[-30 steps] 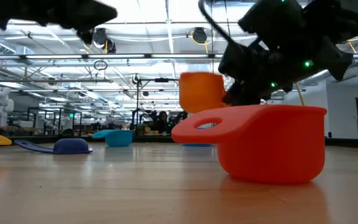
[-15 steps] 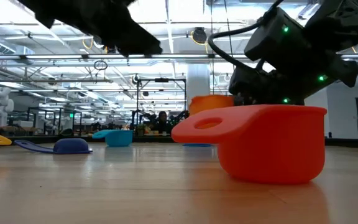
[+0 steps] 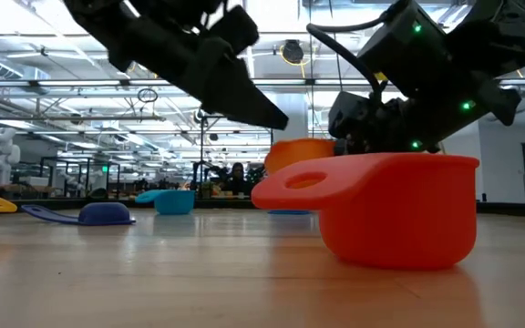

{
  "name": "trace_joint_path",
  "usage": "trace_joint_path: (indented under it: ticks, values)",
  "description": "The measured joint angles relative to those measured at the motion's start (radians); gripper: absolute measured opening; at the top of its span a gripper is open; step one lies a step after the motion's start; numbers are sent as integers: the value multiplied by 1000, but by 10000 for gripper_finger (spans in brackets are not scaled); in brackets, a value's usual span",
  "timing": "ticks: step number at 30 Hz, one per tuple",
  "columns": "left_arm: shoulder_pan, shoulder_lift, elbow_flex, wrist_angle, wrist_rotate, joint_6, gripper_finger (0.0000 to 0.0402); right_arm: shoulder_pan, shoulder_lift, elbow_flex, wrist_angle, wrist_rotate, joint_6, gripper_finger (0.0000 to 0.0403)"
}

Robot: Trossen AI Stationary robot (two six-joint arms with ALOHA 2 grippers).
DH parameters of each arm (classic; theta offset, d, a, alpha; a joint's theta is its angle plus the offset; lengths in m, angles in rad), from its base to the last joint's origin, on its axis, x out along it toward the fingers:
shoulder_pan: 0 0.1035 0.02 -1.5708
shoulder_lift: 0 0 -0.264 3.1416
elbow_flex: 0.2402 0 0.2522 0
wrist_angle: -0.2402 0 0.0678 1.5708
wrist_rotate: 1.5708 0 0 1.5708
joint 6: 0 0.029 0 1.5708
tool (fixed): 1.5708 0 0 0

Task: Nest measuring cups in basket
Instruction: Put the orange measuring cup into the white bin

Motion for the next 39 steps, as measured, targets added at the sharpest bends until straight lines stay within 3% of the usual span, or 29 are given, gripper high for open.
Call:
trace_joint_path:
  ticks: [6,13,26,31,36,39]
  values:
    - [26,57,55,-67,84,-12,240,-2,1,0,10,0,-13,0]
    - [57,67,61,-83,96,-10,204,-4,2,-2,39,2,-21,0]
    - [58,66,61,-151,134,58,35,-4,4,-3,77,-5,-43,0]
    - [63,65,61,-165,143,105,32,-5,4,-2,81,-7,-64,9]
    - [60,37,60,-263,152,180,33,4,3,-2,81,-8,-83,49]
    - [45,14,59,-335,157,218,33,14,-17,-2,68,-100,-89,83]
